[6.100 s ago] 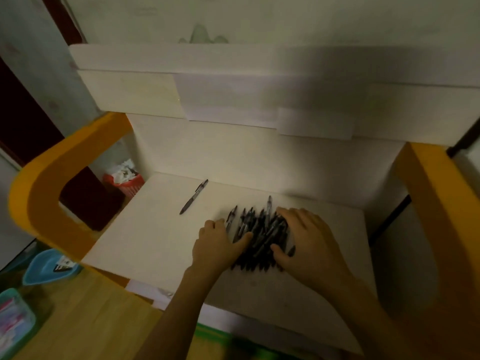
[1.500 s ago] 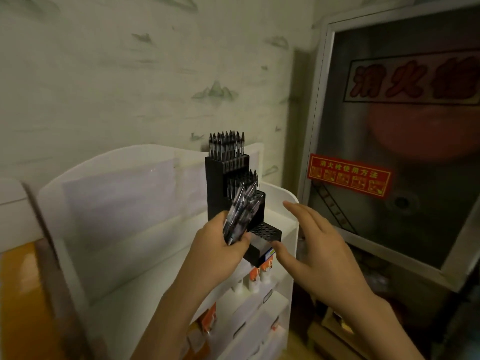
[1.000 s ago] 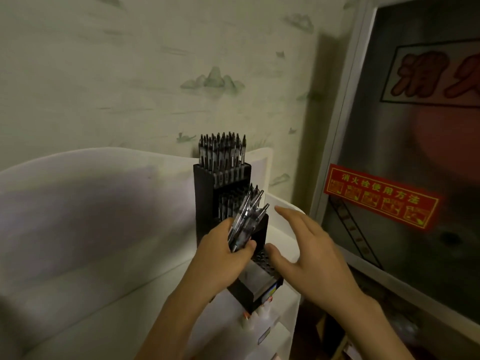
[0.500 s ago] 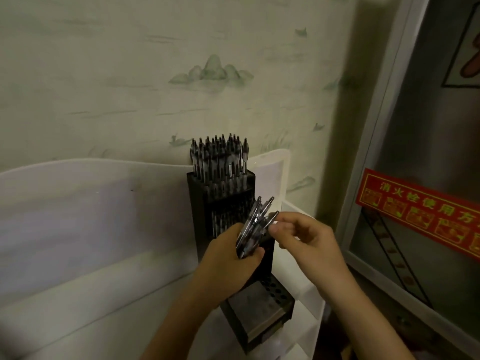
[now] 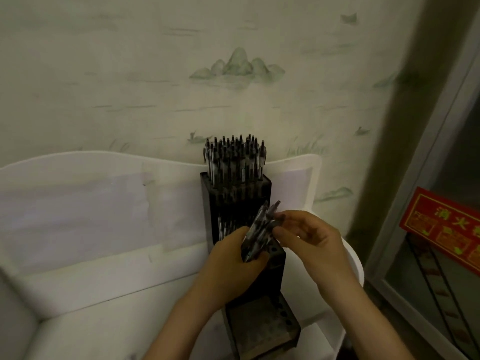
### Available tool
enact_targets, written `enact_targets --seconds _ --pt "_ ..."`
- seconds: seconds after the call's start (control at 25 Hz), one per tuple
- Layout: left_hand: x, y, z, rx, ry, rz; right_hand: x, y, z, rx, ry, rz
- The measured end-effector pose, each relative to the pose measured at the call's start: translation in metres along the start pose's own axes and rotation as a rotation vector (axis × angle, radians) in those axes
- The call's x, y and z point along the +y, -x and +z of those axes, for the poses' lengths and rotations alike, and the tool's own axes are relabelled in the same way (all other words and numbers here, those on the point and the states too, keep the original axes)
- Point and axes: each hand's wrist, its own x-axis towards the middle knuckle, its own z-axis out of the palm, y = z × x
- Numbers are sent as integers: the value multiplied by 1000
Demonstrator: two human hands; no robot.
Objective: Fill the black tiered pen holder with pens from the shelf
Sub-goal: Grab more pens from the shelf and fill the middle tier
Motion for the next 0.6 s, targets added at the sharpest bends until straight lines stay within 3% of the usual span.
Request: enact_targets --seconds 0.24,0.44,0.6 --pt "2 -8 0 13 -13 -50 11 -23 -11 -50 -74 59" --pt "-5 -9 -8 49 3 -98 0 -46 -22 62 -326 55" --pt "-9 -11 -16 89 -26 -96 -11 -53 -31 210 -195 -76"
